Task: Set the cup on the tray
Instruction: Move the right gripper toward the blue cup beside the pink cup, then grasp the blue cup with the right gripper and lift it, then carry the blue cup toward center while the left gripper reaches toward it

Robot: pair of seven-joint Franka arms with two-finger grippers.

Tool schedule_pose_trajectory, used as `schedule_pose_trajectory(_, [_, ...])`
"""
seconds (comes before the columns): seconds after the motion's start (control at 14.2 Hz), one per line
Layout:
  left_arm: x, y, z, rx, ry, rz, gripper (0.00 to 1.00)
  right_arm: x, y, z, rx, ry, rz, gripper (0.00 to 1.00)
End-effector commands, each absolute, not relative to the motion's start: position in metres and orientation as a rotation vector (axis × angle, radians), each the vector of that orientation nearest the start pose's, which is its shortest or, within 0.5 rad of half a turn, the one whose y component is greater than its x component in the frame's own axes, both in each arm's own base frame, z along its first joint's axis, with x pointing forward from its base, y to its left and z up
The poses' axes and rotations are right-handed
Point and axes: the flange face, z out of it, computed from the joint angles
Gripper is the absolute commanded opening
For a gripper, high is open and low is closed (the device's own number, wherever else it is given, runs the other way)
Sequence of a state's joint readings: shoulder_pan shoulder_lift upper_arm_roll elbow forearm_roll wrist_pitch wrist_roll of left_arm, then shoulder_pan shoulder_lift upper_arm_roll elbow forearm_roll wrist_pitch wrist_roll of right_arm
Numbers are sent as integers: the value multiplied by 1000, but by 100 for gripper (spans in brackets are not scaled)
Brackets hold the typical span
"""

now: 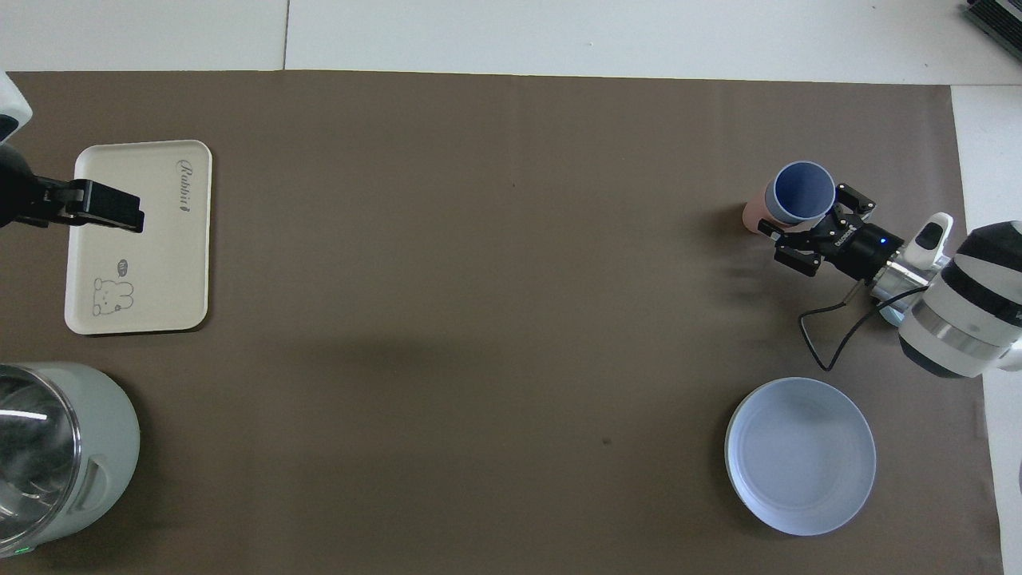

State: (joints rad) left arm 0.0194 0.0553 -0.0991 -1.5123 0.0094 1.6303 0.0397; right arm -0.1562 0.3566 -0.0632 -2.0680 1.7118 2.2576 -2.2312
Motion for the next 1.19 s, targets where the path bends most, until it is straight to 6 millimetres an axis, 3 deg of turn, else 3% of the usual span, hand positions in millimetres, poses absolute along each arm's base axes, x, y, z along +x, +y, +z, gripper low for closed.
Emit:
schedule_pose_trajectory(0.0, [565,-38,627,-3138,176,-80,100,585,-107,259,-2207,-757,-1375,100])
schedule_pose_trajectory(0.07, [565,-38,627,-3137,176,-82,100,586,-107,259,-2206,-768,-1379,94])
schedule_pose_trajectory(0.14, [565,-39,627,-3137,178,-84,100,587,-108,261,-2203,-800,-1397,42])
schedule_pose_trajectory(0.21, [565,-40,626,-3136,183,-82,100,590,-109,263,-2197,-839,-1418,0])
schedule_pose_trajectory(0.42, [570,-42,628,-3136,180,-154,100,594,-107,267,-2192,-797,-1423,0])
schedule_pose_trajectory(0.56, [570,-49,624,-3136,192,-176,100,602,-104,285,-2200,-747,-1409,0])
schedule_pose_trajectory(0.91, [564,-59,614,-3259,166,-115,100,604,-89,367,-2355,-777,-1251,0])
schedule_pose_trajectory(1.12, [571,-76,609,-3424,-99,-78,100,604,-87,408,-2454,-810,-1104,0])
